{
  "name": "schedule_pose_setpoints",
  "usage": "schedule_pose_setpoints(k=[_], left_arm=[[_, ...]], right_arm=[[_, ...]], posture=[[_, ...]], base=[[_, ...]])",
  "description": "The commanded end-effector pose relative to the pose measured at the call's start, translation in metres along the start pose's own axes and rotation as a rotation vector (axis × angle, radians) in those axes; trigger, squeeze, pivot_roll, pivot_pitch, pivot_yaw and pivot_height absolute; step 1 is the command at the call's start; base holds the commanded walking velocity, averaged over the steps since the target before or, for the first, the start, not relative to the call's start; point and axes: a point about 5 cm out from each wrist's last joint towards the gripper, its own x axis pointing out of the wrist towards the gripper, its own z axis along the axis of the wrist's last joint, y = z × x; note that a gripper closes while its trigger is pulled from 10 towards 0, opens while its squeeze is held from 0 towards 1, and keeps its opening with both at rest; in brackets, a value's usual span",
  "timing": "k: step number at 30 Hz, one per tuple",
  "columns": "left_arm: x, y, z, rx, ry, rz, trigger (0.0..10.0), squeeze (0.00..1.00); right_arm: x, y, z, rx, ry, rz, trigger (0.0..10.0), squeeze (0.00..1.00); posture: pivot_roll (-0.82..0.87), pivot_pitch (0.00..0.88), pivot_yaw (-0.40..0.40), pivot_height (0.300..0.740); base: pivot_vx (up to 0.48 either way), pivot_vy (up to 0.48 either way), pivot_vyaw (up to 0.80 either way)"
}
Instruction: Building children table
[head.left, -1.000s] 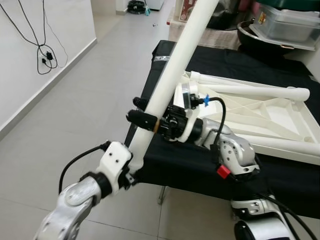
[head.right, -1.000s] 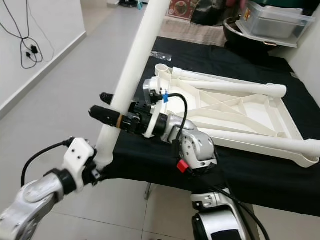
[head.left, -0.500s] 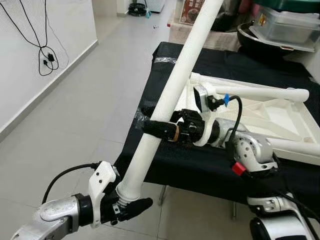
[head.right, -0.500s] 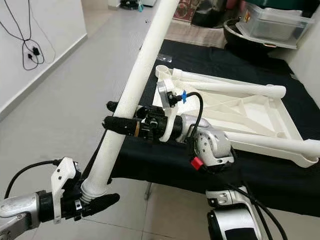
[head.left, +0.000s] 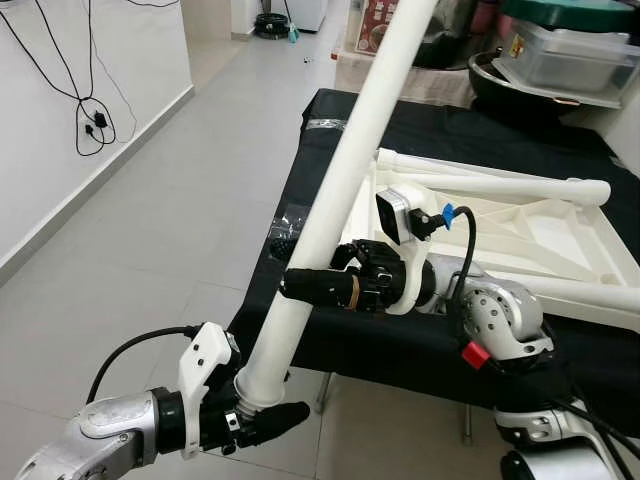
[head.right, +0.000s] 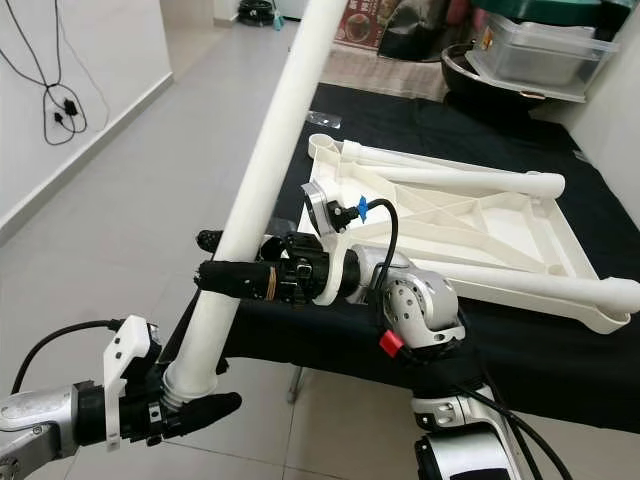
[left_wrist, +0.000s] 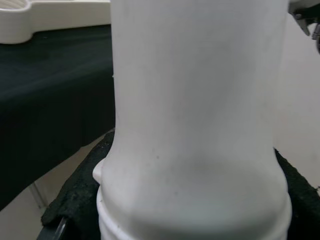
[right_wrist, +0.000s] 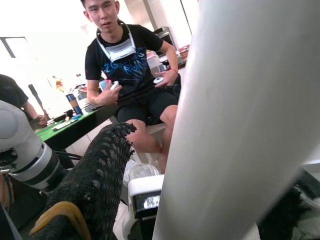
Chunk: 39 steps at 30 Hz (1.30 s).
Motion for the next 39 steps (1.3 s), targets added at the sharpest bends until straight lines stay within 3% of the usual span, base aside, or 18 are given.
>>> schedule_pose_setpoints(k=[1, 8, 22, 23, 24, 25, 26, 27, 28, 32, 33, 39], left_arm=[[0.003, -0.005, 0.003, 0.008, -0.013, -0.027, 10.0, 0.00], [0.011, -0.003, 0.004, 0.008, -0.014, -0.051, 10.0, 0.00], [0.014, -0.003, 0.004, 0.003, -0.017, -0.060, 10.0, 0.00], [0.014, -0.004, 0.004, 0.000, -0.017, -0.061, 10.0, 0.00], [0.014, -0.004, 0.003, -0.002, -0.016, -0.061, 10.0, 0.00], [0.014, -0.005, 0.003, -0.002, -0.015, -0.062, 10.0, 0.00], [0.014, -0.005, 0.002, -0.002, -0.015, -0.062, 10.0, 0.00], [0.014, -0.005, 0.002, -0.001, -0.015, -0.062, 10.0, 0.00], [0.014, -0.005, 0.002, -0.002, -0.015, -0.061, 10.0, 0.00], [0.014, -0.005, 0.002, -0.003, -0.015, -0.060, 10.0, 0.00], [0.014, -0.004, 0.002, -0.004, -0.016, -0.059, 10.0, 0.00], [0.015, -0.003, 0.002, -0.008, -0.018, -0.057, 10.0, 0.00]], right_arm=[[0.002, 0.004, -0.002, 0.008, -0.003, 0.022, 10.0, 0.00], [0.016, 0.008, -0.007, 0.044, -0.028, 0.056, 10.0, 0.00], [0.024, 0.014, -0.017, 0.070, -0.021, 0.072, 10.0, 0.00], [0.024, 0.014, -0.018, 0.071, -0.017, 0.073, 9.2, 0.00], [0.024, 0.014, -0.018, 0.071, -0.014, 0.074, 9.2, 0.00], [0.024, 0.014, -0.018, 0.070, -0.011, 0.074, 7.5, 0.00], [0.024, 0.014, -0.018, 0.070, -0.007, 0.074, 6.8, 0.00], [0.024, 0.015, -0.018, 0.070, -0.004, 0.073, 6.8, 0.00], [0.023, 0.015, -0.019, 0.069, -0.002, 0.072, 1.1, 0.00], [0.023, 0.015, -0.019, 0.068, -0.001, 0.071, 1.1, 0.00], [0.023, 0.015, -0.019, 0.069, -0.001, 0.071, 0.0, 0.00], [0.023, 0.014, -0.019, 0.066, 0.002, 0.067, 0.0, 0.00]], posture=[[0.12, 0.071, -0.099, 0.740], [0.11, 0.074, -0.099, 0.740], [0.11, 0.078, -0.094, 0.740], [0.11, 0.078, -0.095, 0.740], [0.11, 0.078, -0.095, 0.740], [0.11, 0.076, -0.095, 0.740], [0.11, 0.078, -0.096, 0.740], [0.11, 0.076, -0.096, 0.740], [0.11, 0.076, -0.096, 0.740], [0.11, 0.076, -0.096, 0.740], [0.10, 0.077, -0.095, 0.740], [0.10, 0.074, -0.093, 0.740]], base=[[0.000, 0.000, 0.00], [0.000, 0.000, 0.00], [0.000, 0.000, 0.00], [0.000, 0.000, 0.00], [0.000, 0.000, 0.00], [0.000, 0.000, 0.00], [0.000, 0.000, 0.00], [0.000, 0.000, 0.00], [0.000, 0.000, 0.00], [0.000, 0.000, 0.00], [0.000, 0.000, 0.00], [0.000, 0.000, 0.00]])
